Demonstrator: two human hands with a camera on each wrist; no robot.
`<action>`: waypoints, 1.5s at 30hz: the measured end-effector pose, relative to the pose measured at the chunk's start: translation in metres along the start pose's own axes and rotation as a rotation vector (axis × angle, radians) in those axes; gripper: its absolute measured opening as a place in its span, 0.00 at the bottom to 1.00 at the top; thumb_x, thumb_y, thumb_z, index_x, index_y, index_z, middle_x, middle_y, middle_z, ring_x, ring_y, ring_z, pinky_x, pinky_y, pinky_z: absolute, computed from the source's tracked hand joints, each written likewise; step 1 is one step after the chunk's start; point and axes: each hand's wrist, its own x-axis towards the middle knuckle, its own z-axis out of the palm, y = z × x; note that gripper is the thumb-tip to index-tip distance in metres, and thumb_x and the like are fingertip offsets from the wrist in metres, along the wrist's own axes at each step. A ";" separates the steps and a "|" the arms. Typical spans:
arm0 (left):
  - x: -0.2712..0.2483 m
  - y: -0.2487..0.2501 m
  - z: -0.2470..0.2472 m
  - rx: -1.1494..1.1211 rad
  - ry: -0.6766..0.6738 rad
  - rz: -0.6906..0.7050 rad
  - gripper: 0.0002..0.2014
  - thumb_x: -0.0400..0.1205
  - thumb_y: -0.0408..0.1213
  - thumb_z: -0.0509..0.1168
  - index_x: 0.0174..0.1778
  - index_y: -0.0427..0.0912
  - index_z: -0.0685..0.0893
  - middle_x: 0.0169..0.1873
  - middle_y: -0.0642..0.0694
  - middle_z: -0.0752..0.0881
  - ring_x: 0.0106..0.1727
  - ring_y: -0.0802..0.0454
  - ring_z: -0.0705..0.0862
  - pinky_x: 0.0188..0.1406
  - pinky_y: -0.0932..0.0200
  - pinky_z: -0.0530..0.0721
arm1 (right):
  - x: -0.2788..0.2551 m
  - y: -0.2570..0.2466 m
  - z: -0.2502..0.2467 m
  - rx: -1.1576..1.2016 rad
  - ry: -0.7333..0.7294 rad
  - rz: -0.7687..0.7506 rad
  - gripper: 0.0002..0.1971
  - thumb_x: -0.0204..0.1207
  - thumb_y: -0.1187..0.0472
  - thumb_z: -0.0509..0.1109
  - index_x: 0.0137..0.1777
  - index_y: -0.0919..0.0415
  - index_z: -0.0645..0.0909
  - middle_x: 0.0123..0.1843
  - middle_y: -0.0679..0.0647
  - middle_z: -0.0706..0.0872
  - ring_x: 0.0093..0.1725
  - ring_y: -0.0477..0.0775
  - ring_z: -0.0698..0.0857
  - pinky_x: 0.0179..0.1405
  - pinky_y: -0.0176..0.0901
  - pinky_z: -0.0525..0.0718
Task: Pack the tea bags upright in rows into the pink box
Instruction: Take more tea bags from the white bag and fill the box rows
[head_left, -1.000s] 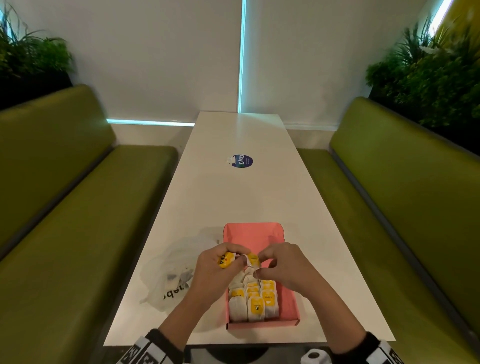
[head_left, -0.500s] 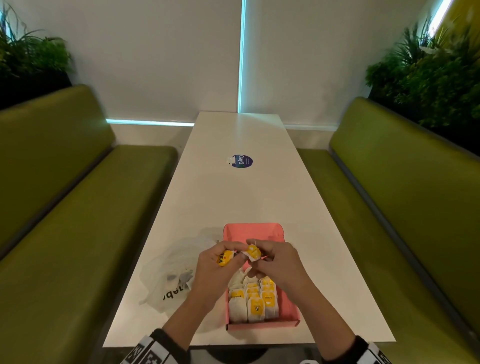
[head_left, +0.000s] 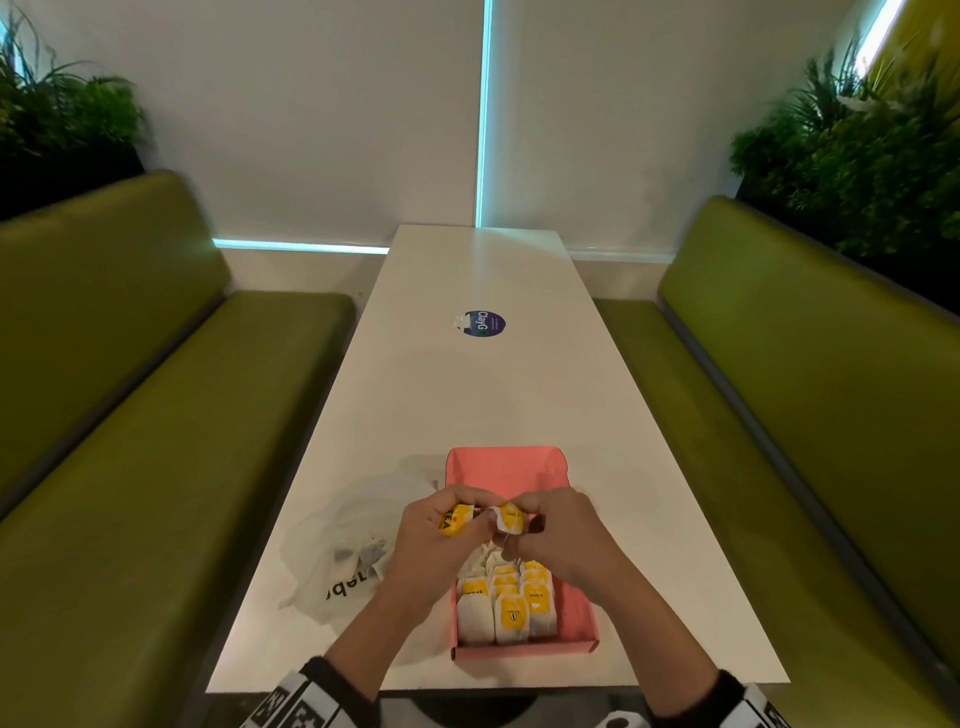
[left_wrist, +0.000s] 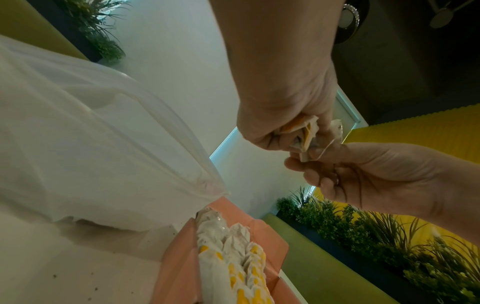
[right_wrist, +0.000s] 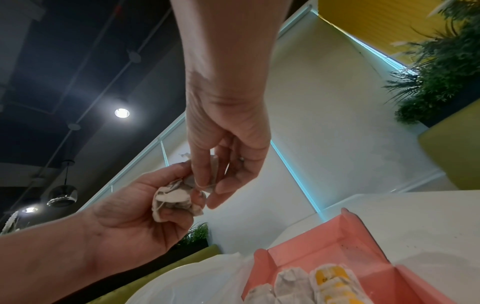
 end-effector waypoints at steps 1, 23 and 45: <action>0.000 0.000 0.000 0.002 -0.003 0.003 0.08 0.76 0.21 0.68 0.41 0.37 0.88 0.33 0.49 0.89 0.35 0.57 0.85 0.37 0.65 0.83 | 0.000 0.000 0.000 0.018 -0.009 0.005 0.11 0.66 0.71 0.76 0.45 0.57 0.87 0.34 0.50 0.88 0.30 0.38 0.85 0.38 0.37 0.85; 0.000 -0.005 0.007 -0.039 0.099 0.002 0.02 0.76 0.28 0.69 0.41 0.39 0.86 0.33 0.44 0.88 0.33 0.54 0.84 0.33 0.64 0.83 | 0.001 0.004 0.002 0.232 0.041 0.022 0.11 0.62 0.71 0.79 0.35 0.57 0.81 0.40 0.48 0.77 0.34 0.41 0.77 0.35 0.34 0.76; 0.000 -0.009 0.000 0.228 0.080 0.054 0.06 0.72 0.35 0.76 0.37 0.49 0.86 0.36 0.54 0.87 0.42 0.57 0.84 0.45 0.62 0.81 | 0.006 0.005 -0.009 0.285 0.307 0.003 0.08 0.69 0.72 0.73 0.40 0.57 0.81 0.34 0.52 0.82 0.34 0.52 0.81 0.32 0.41 0.82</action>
